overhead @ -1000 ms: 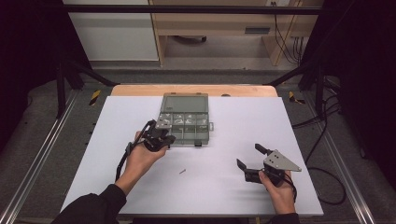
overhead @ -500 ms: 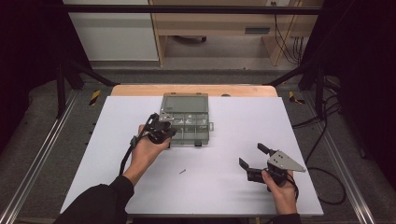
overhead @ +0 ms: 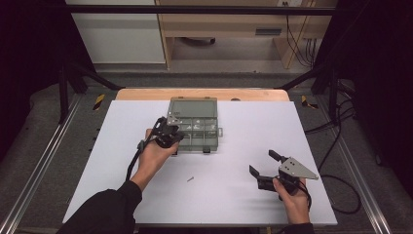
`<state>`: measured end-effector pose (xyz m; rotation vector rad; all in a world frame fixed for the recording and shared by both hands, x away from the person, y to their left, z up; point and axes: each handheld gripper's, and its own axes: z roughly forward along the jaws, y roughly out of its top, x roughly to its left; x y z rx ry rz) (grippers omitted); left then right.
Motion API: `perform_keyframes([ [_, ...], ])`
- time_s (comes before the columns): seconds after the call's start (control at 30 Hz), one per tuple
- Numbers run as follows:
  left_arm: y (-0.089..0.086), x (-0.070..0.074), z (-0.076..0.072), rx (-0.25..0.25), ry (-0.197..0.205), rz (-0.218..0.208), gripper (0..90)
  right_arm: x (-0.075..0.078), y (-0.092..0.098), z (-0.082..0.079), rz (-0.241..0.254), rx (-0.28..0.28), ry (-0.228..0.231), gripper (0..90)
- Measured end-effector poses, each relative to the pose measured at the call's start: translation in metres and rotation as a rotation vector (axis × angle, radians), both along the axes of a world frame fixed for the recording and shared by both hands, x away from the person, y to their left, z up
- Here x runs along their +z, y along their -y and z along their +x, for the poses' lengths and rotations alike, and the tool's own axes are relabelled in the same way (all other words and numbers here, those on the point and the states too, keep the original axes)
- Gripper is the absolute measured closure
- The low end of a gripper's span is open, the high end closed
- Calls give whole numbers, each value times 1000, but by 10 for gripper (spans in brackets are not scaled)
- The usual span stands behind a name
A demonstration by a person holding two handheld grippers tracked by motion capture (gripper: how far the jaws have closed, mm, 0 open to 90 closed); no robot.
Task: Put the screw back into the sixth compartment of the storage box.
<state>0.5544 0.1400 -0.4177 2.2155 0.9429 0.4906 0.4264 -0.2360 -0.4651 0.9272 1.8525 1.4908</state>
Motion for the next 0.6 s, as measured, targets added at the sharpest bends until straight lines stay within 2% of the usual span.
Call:
perform_keyframes([
  [0.07, 0, 0, 0, -10, -1, 1, 870, 0, 0, 0, -1, -3, -1, 86],
  [0.1, 0, 0, 0, -10, -1, 1, 837, 0, 0, 0, 0, -5, -2, 85],
  [0.13, 1, 2, -1, -1, 26, -22, 794, 0, 0, 0, 1, -5, -4, 85],
  [0.23, -1, 7, -4, -9, 59, -48, 710, 0, -1, 1, 1, -5, -7, 84],
  [0.3, -1, 10, -6, -8, 66, -61, 658, 0, -1, 1, -1, -4, -6, 83],
  [0.43, 0, 13, -12, -22, 68, -57, 586, -1, -1, 1, -2, -4, -4, 81],
  [0.6, 5, 16, -23, -58, 58, -44, 430, -1, -2, 1, 0, -1, -12, 75],
])
